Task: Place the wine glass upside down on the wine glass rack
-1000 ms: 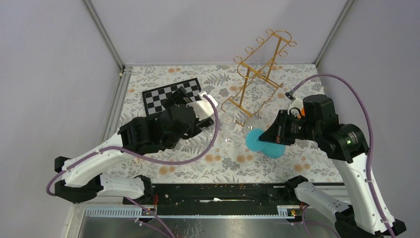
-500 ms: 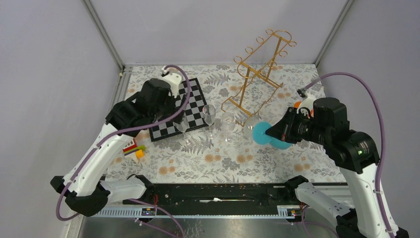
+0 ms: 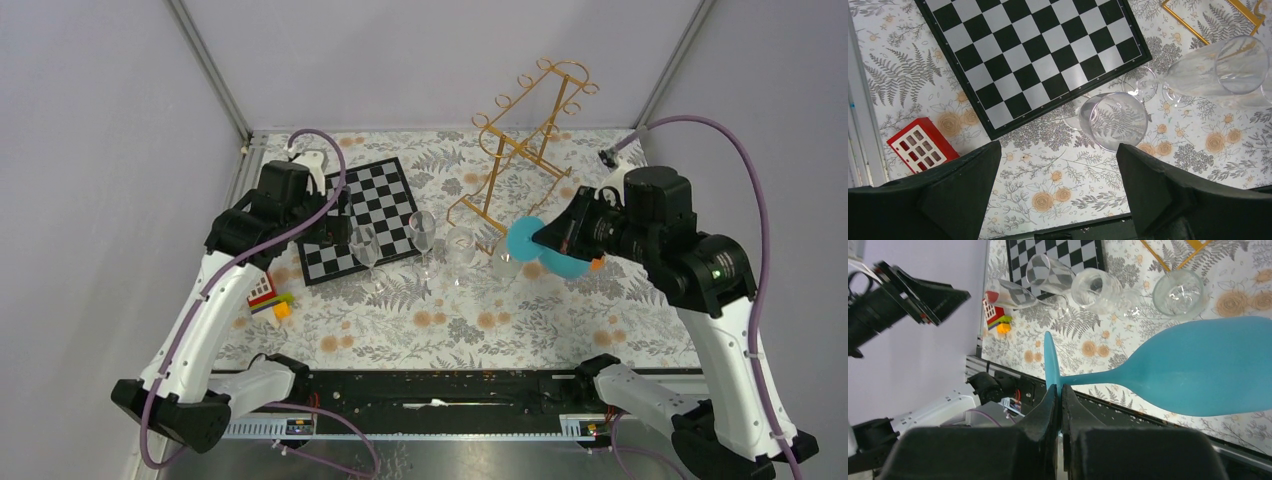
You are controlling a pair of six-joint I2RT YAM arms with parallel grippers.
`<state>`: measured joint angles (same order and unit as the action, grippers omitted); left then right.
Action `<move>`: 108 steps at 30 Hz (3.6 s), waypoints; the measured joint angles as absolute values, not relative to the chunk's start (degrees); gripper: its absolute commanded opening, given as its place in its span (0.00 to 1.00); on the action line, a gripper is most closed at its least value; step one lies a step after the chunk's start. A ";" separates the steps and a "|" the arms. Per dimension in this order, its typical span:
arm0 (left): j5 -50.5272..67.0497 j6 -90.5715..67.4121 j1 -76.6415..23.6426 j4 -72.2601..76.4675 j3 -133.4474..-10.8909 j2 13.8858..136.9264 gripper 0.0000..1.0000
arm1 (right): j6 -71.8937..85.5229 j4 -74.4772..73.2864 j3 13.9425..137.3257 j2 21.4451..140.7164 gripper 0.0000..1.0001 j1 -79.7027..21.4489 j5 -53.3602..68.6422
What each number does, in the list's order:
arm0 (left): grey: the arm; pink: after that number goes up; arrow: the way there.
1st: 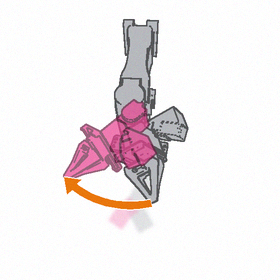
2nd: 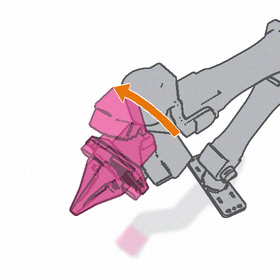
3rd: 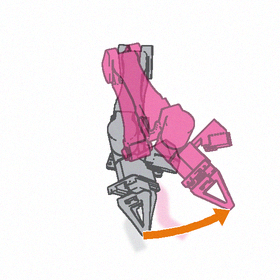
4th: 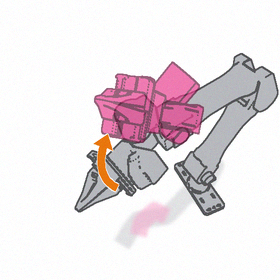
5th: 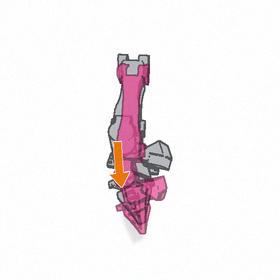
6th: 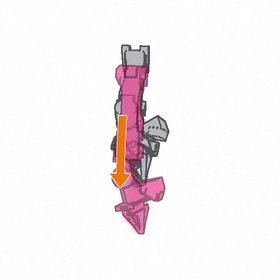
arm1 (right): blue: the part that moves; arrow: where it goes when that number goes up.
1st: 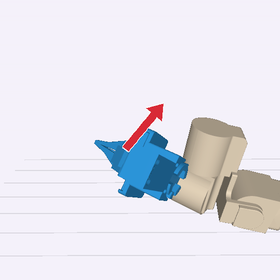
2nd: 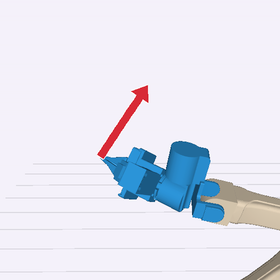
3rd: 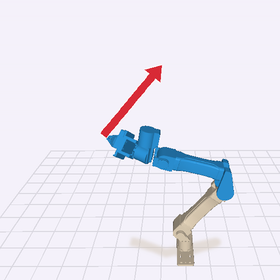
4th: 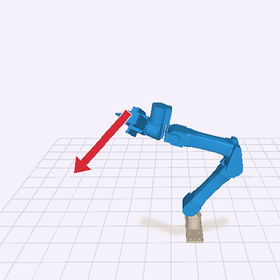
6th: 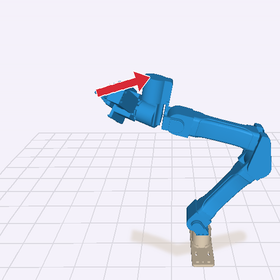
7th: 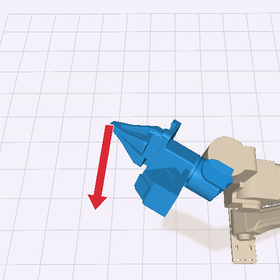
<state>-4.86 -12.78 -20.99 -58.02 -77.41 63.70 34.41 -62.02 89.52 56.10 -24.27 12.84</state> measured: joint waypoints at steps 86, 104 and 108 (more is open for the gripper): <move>-16.16 -12.49 -20.93 -30.46 -46.50 38.24 0.99 | 75.66 -8.10 69.30 71.75 0.00 7.20 43.03; -16.32 -13.39 -20.93 -30.81 -46.50 38.24 0.99 | 76.93 -6.70 67.61 72.16 0.00 7.20 43.00; -16.34 -13.41 -20.93 -30.83 -46.50 38.24 0.99 | 77.23 -6.74 67.61 71.66 0.00 7.20 43.03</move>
<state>-16.34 -13.41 -20.93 -30.83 -46.50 38.24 77.23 -6.74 67.61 71.66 7.20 43.03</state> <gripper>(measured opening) 0.989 0.033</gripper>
